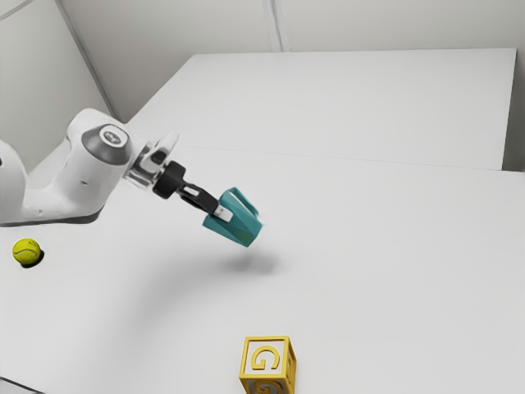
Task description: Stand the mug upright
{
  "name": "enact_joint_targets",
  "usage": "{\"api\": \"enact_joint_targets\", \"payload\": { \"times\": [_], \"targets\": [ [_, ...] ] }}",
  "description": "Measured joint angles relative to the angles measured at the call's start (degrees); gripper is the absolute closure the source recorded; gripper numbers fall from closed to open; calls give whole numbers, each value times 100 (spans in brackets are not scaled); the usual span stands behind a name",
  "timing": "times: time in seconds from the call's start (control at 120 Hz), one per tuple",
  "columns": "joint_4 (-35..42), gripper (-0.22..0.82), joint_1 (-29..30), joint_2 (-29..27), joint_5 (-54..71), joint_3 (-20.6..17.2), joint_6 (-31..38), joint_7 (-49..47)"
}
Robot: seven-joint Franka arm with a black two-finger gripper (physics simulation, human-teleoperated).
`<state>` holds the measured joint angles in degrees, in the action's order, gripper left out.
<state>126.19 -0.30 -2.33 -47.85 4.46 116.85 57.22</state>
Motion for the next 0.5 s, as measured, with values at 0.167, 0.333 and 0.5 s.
{"api": "enact_joint_targets", "payload": {
  "times": [0.167, 0.333, 0.5],
  "targets": [
    [-203, 79, 44, -129, 1347, 2, -174, -644],
    [-324, 79, 21, -206, 2518, -54, -290, -1314],
    [-318, 79, -11, -379, 3531, -209, -338, -1984]
  ]
}}
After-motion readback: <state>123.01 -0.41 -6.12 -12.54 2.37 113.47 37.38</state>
